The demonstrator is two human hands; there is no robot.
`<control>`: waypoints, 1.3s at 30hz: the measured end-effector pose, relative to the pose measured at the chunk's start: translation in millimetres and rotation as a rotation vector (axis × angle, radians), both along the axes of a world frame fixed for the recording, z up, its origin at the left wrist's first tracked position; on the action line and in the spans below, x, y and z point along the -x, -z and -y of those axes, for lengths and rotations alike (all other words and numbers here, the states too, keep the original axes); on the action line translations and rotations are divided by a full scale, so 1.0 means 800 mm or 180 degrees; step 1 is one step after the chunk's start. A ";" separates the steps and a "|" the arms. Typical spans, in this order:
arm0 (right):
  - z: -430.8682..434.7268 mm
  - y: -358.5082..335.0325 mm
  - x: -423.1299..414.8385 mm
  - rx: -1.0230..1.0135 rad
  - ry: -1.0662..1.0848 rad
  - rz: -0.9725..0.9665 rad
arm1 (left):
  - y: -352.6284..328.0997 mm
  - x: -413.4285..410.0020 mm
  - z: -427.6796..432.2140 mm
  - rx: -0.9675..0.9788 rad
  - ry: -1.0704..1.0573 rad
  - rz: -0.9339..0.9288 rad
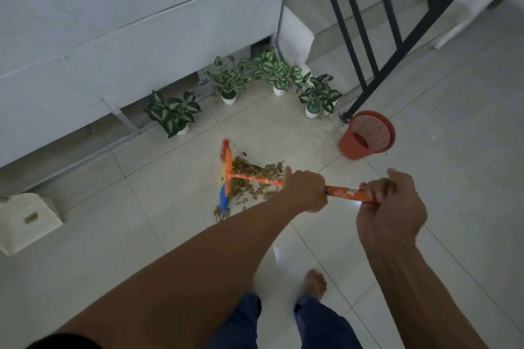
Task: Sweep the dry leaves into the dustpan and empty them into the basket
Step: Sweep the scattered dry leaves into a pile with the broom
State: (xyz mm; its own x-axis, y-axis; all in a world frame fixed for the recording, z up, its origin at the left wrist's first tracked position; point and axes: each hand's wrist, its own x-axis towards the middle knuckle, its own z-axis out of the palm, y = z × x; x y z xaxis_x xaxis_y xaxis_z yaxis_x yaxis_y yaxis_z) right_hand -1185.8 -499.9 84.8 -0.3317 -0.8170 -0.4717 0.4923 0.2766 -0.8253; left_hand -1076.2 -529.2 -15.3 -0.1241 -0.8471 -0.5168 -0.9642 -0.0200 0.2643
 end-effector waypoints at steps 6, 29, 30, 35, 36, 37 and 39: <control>0.015 0.018 -0.012 -0.0121 -0.0502 0.0372 | 0.000 -0.026 -0.025 0.0061 -0.0737 0.0251; 0.120 0.028 0.165 0.0396 -0.2366 0.0189 | 0.015 0.190 0.010 0.0210 -0.2841 -0.0043; 0.115 0.033 0.162 0.0405 -0.2544 0.0119 | 0.019 0.191 0.000 0.0154 -0.3019 -0.0061; 0.093 0.070 0.163 0.0700 -0.3311 -0.0218 | 0.045 0.206 -0.041 -0.0137 -0.3533 -0.0216; 0.093 0.073 0.164 0.0763 -0.3393 -0.0304 | 0.047 0.211 -0.042 -0.0179 -0.3569 -0.0277; 0.095 0.074 0.165 0.0835 -0.3453 -0.0399 | 0.048 0.215 -0.038 -0.0201 -0.3600 -0.0351; 0.107 0.068 0.164 0.0980 -0.3547 -0.0534 | 0.043 0.220 -0.022 -0.0173 -0.3667 -0.0538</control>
State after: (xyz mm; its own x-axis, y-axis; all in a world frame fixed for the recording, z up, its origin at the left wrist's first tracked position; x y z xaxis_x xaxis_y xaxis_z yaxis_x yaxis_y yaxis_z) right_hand -1317.0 -585.2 30.7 0.6017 -0.7674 -0.2214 -0.0184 0.2638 -0.9644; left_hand -1252.3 -511.2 -50.0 0.6336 -0.4804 -0.6064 -0.3205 -0.8764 0.3594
